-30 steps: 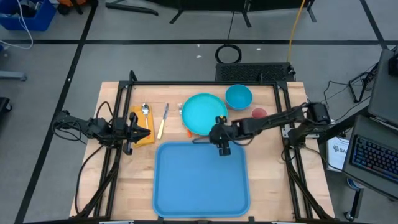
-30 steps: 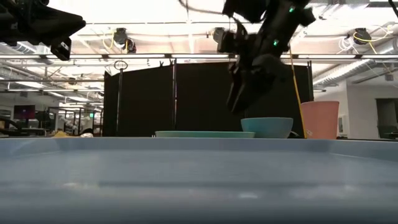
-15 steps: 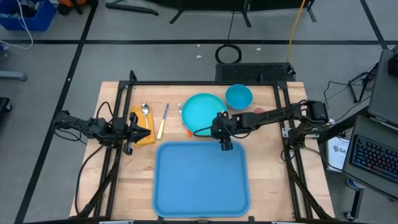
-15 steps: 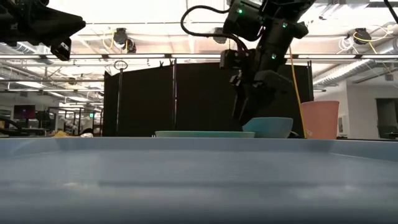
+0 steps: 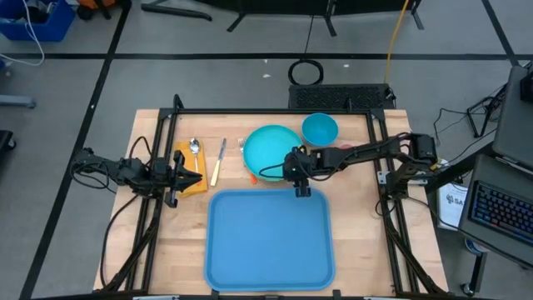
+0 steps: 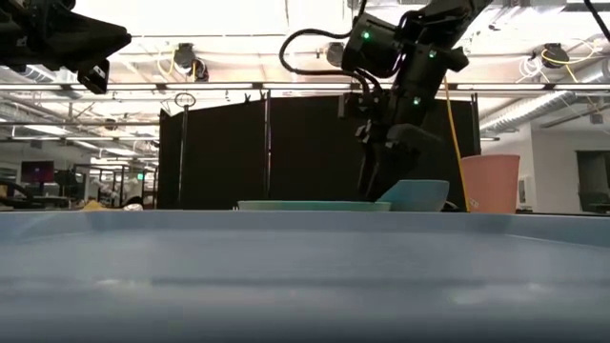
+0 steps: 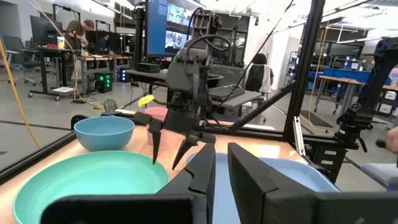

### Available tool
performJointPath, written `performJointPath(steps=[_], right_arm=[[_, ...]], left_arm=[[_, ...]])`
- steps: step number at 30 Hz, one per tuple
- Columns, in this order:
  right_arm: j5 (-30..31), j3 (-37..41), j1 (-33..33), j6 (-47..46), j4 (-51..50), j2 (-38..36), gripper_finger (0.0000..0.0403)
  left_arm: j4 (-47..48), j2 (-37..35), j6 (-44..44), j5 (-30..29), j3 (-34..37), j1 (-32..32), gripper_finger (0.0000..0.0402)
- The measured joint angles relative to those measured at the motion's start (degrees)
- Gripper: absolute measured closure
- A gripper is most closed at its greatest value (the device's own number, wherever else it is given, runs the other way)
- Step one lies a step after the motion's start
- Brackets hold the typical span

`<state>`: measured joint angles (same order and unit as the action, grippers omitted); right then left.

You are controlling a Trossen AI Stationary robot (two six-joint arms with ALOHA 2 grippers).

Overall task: Set up tray
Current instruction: Put the blue plate in the center on the blue tray

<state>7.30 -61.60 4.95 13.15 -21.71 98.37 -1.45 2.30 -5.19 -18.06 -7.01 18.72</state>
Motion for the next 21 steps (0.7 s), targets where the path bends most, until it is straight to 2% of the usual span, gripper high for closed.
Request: performJointPath(steps=[7, 11, 16, 21], right_arm=[[0.1, 0.1, 0.1, 2.0, 2.6, 3.7, 0.0212], [0.2, 0.1, 0.1, 2.4, 3.0, 4.3, 0.0229], [0.3, 0.1, 0.1, 2.6, 3.6, 4.4, 0.0274], [0.3, 0.1, 0.1, 2.8, 3.7, 4.4, 0.0346]], left_arm=[[0.3, 0.0, 0.0, -0.1, 0.0, 0.0, 0.0355], [0.5, 0.0, 0.4, -0.1, 0.0, 0.0, 0.0355], [0.5, 0.0, 0.5, -0.2, 0.0, 0.0, 0.0355], [0.5, 0.0, 0.7, -0.5, 0.0, 0.0, 0.0355]])
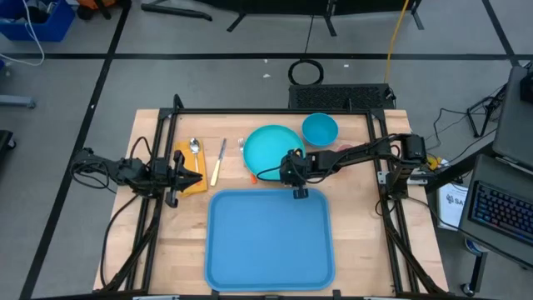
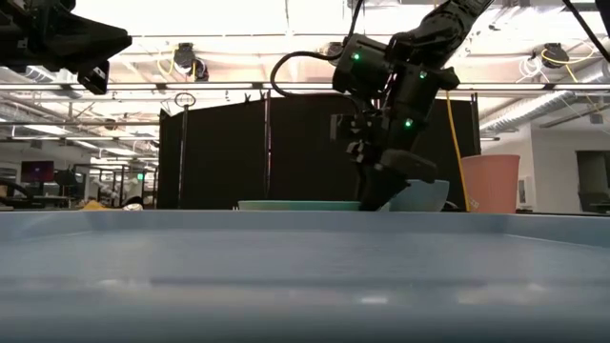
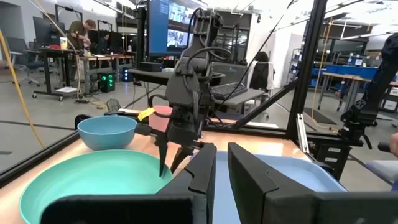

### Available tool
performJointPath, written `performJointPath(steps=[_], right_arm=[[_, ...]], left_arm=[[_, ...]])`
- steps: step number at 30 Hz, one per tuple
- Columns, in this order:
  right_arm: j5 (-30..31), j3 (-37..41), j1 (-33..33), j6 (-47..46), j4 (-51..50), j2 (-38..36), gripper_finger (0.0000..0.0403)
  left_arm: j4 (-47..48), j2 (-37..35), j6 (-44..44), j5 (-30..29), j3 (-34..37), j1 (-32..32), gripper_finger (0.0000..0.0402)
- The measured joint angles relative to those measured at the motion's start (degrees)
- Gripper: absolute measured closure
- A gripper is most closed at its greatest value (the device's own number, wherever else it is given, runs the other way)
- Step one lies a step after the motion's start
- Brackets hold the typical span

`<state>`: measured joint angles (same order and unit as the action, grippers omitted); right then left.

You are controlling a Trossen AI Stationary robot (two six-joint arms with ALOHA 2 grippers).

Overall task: Set up tray
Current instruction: Put the blue plate in the center on the blue tray

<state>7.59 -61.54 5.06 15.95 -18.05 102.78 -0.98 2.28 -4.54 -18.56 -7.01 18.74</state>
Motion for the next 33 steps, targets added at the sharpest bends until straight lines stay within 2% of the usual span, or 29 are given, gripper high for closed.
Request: performJointPath(steps=[2, 4, 8, 19, 25, 33], right_arm=[[0.0, 0.0, 0.0, 0.4, 0.0, 0.0, 0.0379], [0.7, -0.1, 0.0, 0.5, 0.2, 0.0, 0.0394], [4.1, -0.1, 0.0, 0.4, 0.1, 0.0, 0.0397], [4.7, -0.1, -1.2, 1.2, -0.2, 0.0, 0.0401], [9.8, -0.1, -3.3, 2.2, -0.4, -0.1, 0.0402], [10.6, -3.2, -5.0, 2.2, -2.4, -0.3, 0.0402]], left_arm=[[0.0, 0.0, 0.2, 0.0, 0.0, 0.0, 0.0355], [0.0, 0.0, 0.8, 0.0, 0.0, 0.0, 0.0355], [0.0, 0.0, 1.2, 0.0, 0.0, 0.0, 0.0355], [0.8, 0.0, 1.8, 0.0, 0.0, 0.0, 0.0355], [1.2, 0.0, 1.8, -0.1, 0.0, 0.0, 0.0355], [1.2, 0.0, 1.8, -0.9, 0.0, 0.0, 0.0355]])
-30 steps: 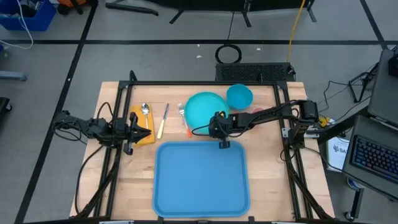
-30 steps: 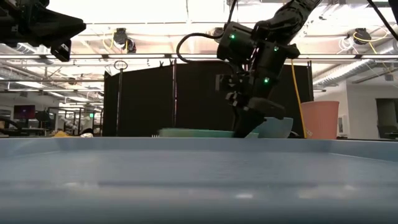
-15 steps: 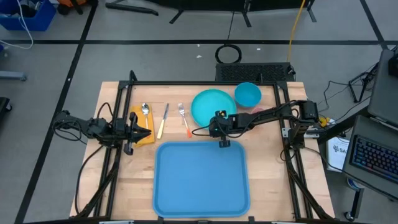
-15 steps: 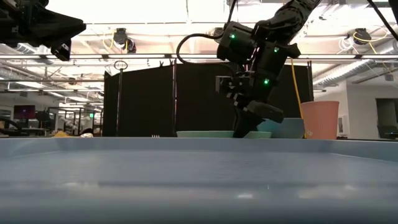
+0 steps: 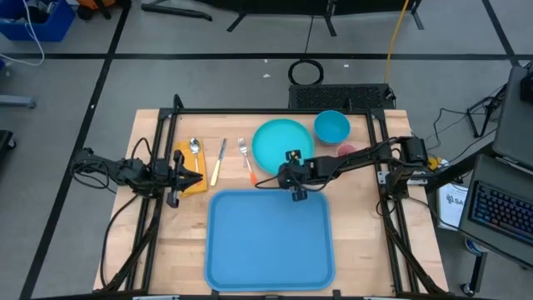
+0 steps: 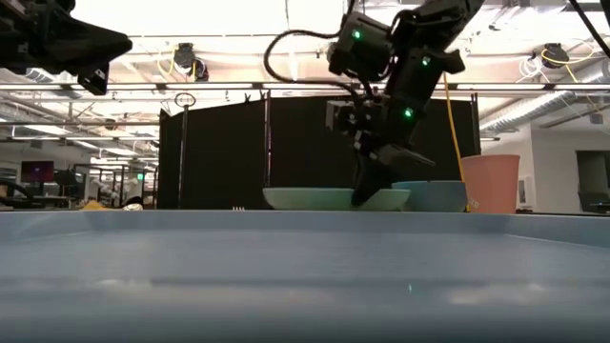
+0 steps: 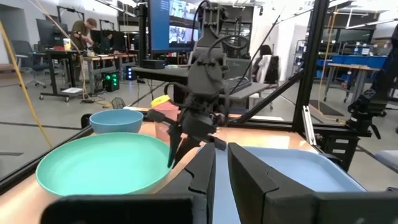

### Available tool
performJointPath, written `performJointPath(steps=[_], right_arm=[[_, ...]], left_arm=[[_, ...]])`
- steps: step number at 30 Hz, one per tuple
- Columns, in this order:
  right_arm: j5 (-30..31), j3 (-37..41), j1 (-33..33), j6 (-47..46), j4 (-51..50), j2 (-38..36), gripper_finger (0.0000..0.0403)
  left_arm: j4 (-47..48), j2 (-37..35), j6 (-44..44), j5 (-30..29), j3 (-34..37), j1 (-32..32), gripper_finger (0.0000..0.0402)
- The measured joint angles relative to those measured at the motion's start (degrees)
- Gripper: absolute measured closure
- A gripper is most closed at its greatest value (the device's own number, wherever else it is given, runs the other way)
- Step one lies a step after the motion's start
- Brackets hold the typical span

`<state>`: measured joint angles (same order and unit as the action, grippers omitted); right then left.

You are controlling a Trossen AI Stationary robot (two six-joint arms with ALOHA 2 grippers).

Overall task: Set up tray
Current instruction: Put the blue plate in the center on the blue tray

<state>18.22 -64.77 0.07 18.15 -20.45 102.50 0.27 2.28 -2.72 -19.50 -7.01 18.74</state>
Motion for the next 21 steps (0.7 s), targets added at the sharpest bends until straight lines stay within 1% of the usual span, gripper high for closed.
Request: performJointPath(steps=[7, 11, 17, 21], right_arm=[[0.2, -6.2, -1.7, 0.2, -5.3, 0.0, 0.0402], [2.7, -10.1, -3.2, 1.0, -9.1, 0.0, 0.0402], [3.4, -16.3, -5.2, 1.2, -14.6, 0.0, 0.0402], [7.2, -20.5, -7.0, 2.7, -18.3, 0.0, 0.0403]], left_arm=[[0.3, 0.0, 0.0, -0.5, 0.0, 0.0, 0.0355], [0.6, 0.0, -0.2, -0.6, 0.0, 0.0, 0.0355], [1.1, 0.0, -0.4, -0.6, 0.0, 0.0, 0.0355], [1.2, 0.0, -0.3, -0.6, 0.0, 0.0, 0.0355]])
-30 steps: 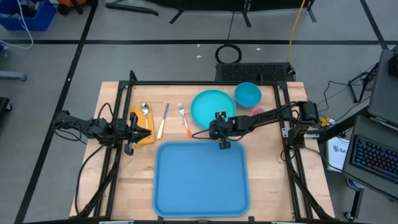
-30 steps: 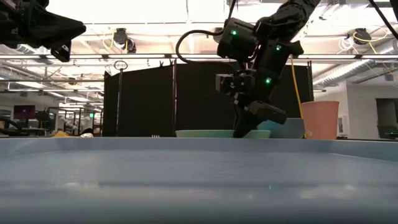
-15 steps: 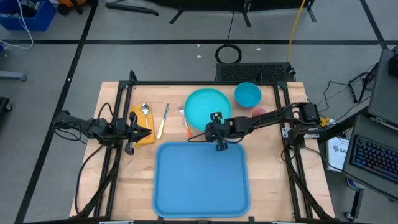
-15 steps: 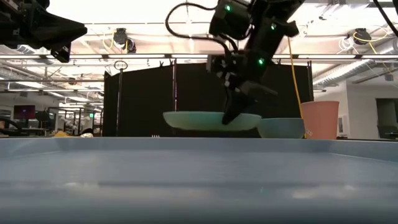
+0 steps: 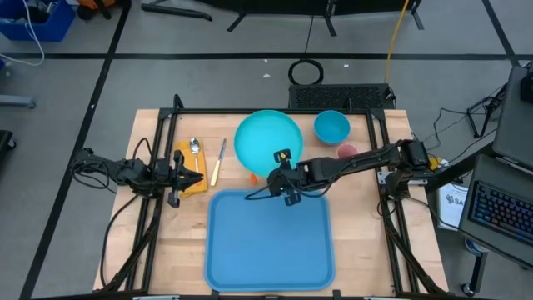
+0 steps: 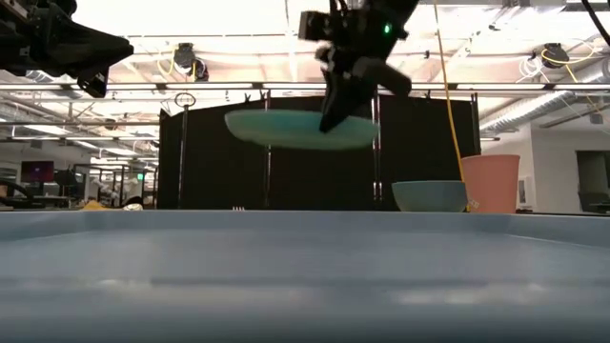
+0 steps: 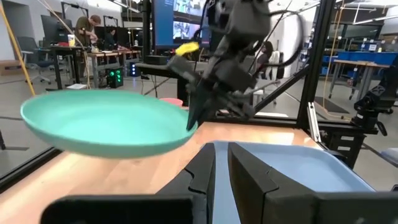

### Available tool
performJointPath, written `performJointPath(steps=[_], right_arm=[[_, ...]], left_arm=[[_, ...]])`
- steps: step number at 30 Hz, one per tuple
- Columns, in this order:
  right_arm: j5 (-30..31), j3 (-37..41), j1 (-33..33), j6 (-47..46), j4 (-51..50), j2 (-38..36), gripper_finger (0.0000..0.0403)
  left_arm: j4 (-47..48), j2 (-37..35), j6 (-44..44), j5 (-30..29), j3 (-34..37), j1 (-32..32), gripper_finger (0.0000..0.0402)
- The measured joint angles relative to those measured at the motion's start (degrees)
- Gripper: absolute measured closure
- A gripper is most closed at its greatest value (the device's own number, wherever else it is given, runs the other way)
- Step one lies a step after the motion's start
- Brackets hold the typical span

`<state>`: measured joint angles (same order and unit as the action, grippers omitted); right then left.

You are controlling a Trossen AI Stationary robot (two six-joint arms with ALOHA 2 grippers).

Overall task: Set up tray
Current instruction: Put the blue plate in the center on the blue tray

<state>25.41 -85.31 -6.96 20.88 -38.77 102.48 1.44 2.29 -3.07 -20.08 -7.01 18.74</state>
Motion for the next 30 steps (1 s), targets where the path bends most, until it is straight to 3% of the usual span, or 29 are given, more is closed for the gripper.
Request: performJointPath(steps=[18, 30], right_arm=[[0.2, -18.9, -7.5, -0.4, -13.0, -0.1, 0.0403], [-0.5, -19.6, -13.0, -3.7, -14.2, -0.1, 0.0403]], left_arm=[[0.1, 0.0, 0.0, 0.0, 0.0, 0.0, 0.0355], [0.1, 0.0, 0.0, 0.0, 0.0, 0.0, 0.0355]])
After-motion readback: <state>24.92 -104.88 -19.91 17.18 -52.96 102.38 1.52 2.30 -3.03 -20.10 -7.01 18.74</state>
